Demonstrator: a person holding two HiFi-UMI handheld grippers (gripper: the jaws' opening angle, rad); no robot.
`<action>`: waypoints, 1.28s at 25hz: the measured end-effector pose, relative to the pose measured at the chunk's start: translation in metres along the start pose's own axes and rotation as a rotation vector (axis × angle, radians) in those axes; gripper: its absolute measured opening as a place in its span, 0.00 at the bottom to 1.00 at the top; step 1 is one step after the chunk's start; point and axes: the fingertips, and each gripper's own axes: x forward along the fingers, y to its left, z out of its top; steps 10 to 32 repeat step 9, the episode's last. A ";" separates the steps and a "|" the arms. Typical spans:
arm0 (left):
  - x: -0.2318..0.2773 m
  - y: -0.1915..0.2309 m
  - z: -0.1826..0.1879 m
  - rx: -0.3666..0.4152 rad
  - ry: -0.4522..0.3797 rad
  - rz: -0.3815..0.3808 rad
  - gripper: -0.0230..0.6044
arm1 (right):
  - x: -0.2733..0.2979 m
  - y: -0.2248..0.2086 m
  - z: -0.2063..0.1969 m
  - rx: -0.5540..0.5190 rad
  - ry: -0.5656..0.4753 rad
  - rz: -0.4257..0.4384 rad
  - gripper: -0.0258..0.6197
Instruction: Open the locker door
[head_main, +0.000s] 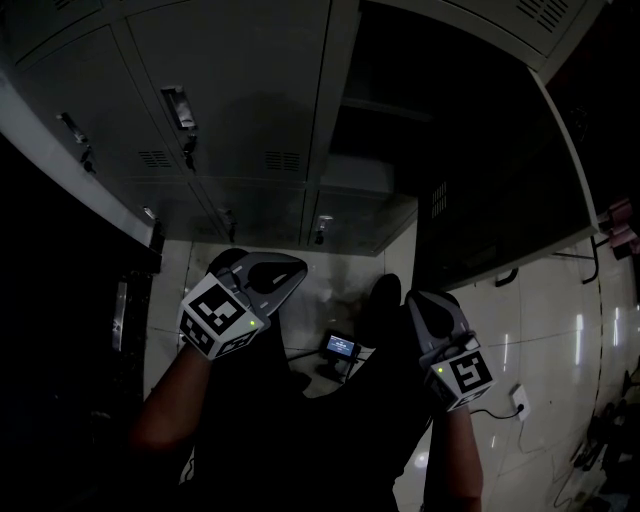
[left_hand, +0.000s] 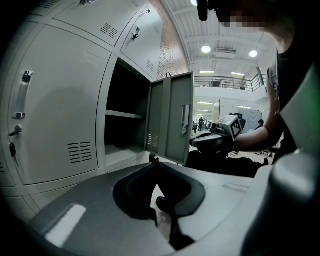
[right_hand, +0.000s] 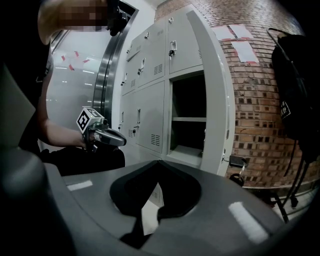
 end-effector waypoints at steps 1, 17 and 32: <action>0.000 0.000 0.000 0.000 0.000 0.000 0.06 | 0.000 0.000 0.000 -0.001 0.001 0.001 0.04; 0.000 -0.001 0.001 0.002 -0.003 -0.002 0.06 | 0.001 0.000 0.000 -0.008 0.003 0.002 0.04; 0.000 -0.001 0.001 0.002 -0.003 -0.002 0.06 | 0.001 0.000 0.000 -0.008 0.003 0.002 0.04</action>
